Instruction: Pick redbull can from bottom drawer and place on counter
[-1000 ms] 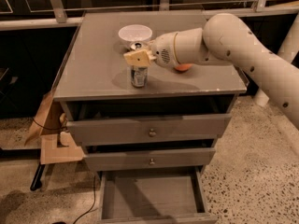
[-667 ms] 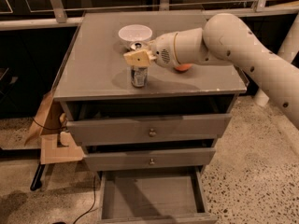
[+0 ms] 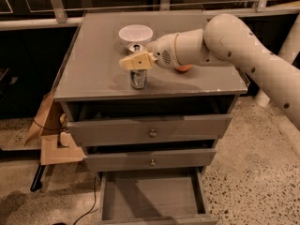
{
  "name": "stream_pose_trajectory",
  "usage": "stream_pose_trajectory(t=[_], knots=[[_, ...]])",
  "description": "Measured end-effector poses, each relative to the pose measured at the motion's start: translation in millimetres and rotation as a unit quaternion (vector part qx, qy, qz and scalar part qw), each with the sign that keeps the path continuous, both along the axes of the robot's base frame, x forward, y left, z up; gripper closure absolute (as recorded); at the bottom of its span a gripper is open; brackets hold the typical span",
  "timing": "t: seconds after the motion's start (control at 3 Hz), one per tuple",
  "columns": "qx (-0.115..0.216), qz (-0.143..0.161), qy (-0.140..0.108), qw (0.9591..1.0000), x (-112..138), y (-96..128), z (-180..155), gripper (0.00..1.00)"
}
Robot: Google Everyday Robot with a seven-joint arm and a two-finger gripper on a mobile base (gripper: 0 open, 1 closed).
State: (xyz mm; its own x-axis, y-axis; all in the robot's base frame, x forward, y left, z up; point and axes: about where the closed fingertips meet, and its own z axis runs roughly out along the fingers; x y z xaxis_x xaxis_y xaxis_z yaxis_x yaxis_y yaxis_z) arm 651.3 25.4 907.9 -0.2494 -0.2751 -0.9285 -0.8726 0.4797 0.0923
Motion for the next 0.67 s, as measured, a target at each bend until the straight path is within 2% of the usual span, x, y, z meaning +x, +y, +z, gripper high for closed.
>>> stream_pose_trajectory(t=[0.33,0.67], knots=[[0.000,0.000,0.000,1.0000,0.0,0.0,0.0,0.00],[0.000,0.000,0.000,1.0000,0.0,0.0,0.0,0.00]])
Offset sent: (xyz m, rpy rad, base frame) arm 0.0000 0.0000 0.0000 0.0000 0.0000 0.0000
